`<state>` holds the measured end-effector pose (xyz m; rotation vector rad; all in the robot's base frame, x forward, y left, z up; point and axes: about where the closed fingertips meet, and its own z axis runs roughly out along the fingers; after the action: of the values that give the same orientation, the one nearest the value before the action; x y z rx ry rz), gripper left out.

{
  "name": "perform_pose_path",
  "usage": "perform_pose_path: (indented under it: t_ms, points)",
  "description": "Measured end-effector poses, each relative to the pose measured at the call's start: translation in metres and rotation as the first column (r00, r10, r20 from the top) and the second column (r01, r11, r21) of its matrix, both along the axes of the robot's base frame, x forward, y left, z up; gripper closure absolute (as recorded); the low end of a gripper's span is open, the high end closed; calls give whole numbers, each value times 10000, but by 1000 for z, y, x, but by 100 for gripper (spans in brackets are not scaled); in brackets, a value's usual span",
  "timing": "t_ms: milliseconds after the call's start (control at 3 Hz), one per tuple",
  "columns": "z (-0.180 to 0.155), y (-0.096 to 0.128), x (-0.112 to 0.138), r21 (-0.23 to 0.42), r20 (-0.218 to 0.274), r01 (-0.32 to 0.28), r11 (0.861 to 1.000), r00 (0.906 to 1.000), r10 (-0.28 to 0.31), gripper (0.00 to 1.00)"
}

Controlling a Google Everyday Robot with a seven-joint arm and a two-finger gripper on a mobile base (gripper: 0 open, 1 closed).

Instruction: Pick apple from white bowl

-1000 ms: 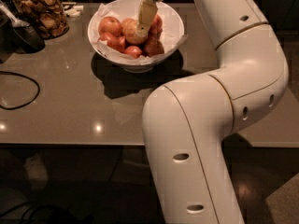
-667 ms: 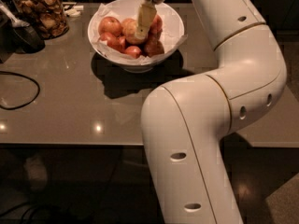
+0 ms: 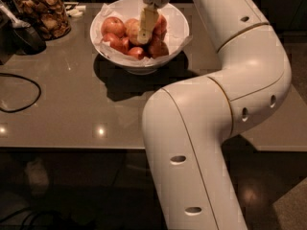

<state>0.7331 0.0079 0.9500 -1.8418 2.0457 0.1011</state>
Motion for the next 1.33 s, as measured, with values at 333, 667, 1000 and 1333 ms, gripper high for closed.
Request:
perform_pose_path:
  t_ms: [333,667,1000,1333]
  points:
    - [-6,0,-1,-6,-167,27,10000,9999,-27,31]
    - [-12,1,0,-35,-294,16,10000,9996,-17,32]
    - [-17,1,1,-60,-404,5,10000,9992,-7,32]
    - [-21,3,2,-117,-465,-40,9999,9989,35,23]
